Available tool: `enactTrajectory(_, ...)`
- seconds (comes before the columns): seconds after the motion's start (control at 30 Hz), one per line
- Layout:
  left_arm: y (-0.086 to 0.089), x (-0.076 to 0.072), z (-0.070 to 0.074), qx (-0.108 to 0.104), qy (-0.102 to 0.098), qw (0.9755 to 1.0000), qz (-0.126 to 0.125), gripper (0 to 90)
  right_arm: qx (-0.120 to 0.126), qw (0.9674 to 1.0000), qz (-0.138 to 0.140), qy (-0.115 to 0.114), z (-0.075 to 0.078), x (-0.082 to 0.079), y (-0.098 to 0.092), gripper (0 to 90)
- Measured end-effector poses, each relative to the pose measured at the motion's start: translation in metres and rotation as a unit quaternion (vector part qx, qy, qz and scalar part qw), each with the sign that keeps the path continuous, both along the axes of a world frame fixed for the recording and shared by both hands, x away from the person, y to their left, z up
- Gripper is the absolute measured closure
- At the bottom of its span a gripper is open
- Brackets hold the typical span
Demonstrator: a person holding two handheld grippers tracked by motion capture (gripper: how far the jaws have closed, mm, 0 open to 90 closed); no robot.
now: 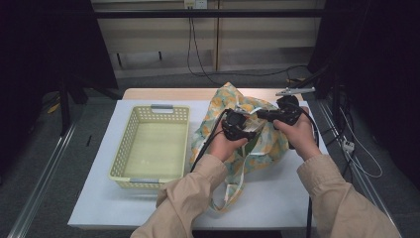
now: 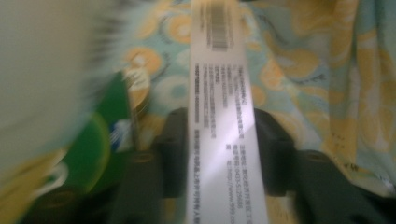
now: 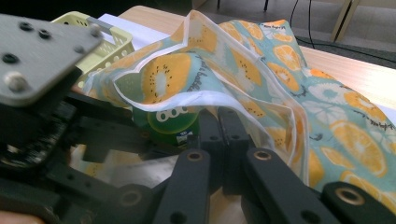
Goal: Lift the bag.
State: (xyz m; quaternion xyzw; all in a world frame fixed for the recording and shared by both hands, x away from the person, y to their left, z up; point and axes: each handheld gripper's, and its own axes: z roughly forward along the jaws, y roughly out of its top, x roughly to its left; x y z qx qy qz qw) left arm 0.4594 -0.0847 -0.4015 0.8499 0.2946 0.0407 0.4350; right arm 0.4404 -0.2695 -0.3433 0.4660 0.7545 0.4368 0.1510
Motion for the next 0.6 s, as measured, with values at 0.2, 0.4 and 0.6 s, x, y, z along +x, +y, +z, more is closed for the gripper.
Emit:
enactTrajectory(0.2,0.014,-0.009,0.009,0.011,-0.003,0.9999,0.001,26.3,0.000,1.0000,-0.002,-0.001,-0.001,0.000,-0.002,90.0)
enactTrajectory(0.4,0.049,-0.027,0.025,0.025,-0.027,0.9992,0.017,19.3,-0.002,1.0000,0.002,-0.002,-0.001,-0.001,0.003,90.0)
enactTrajectory(0.6,0.075,-0.042,0.020,0.029,-0.020,0.9990,0.029,16.3,-0.004,1.0000,0.002,0.000,-0.006,-0.003,0.004,90.0)
